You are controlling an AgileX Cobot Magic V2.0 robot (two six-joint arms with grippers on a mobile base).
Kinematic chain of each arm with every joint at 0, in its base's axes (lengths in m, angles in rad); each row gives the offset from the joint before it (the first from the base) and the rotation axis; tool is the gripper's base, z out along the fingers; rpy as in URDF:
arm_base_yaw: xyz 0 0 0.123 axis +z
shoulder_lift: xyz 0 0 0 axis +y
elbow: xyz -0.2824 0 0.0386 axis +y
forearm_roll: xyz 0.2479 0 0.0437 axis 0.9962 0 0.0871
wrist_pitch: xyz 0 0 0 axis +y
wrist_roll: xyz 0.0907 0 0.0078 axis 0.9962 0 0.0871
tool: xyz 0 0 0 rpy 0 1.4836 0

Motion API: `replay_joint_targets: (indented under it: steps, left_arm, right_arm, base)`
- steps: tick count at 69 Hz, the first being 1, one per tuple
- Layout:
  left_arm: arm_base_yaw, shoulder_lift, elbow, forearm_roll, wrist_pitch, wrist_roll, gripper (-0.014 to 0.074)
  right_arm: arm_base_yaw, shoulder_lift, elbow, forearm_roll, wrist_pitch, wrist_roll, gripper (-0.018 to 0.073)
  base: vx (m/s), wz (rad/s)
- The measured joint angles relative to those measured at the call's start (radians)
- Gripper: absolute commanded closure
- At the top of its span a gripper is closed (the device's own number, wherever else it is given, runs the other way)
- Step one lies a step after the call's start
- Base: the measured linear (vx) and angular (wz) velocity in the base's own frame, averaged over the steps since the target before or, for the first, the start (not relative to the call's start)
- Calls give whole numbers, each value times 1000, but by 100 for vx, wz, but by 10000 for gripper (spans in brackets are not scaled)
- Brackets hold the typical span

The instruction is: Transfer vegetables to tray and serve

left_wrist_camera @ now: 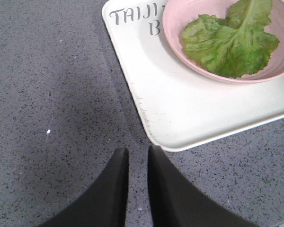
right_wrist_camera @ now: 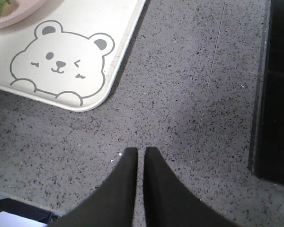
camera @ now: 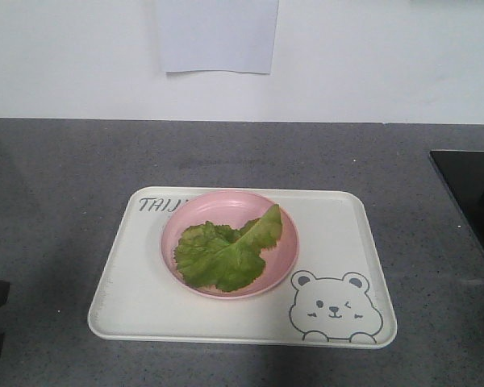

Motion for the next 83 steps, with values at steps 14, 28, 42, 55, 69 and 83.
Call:
replay_joint_targets:
  steps: [14, 28, 42, 55, 69, 83]
  left_arm:
    - [0, 0, 0, 0, 4, 0, 603]
    - [0, 0, 0, -1, 23, 0, 603]
    - [0, 0, 0, -2, 23, 0, 603]
    - [0, -11, 2, 4, 22, 4, 603]
    - [58, -157, 143, 41, -199, 7, 603]
    - [164, -399, 428, 41, -465, 5, 603]
  right_arm:
    - [0, 0, 2, 0, -13, 0, 569]
    - [0, 0, 2, 0, -13, 0, 569]
    - [0, 0, 2, 0, -13, 0, 569]
    - [0, 0, 2, 0, -13, 0, 569]
    - [0, 0, 2, 0, -13, 0, 569]
    - [0, 0, 2, 0, -13, 0, 569]
  base:
    - [0, 0]
    - [0, 0]
    - [0, 0]
    - [0, 0]
    - [0, 0]
    - [0, 0]
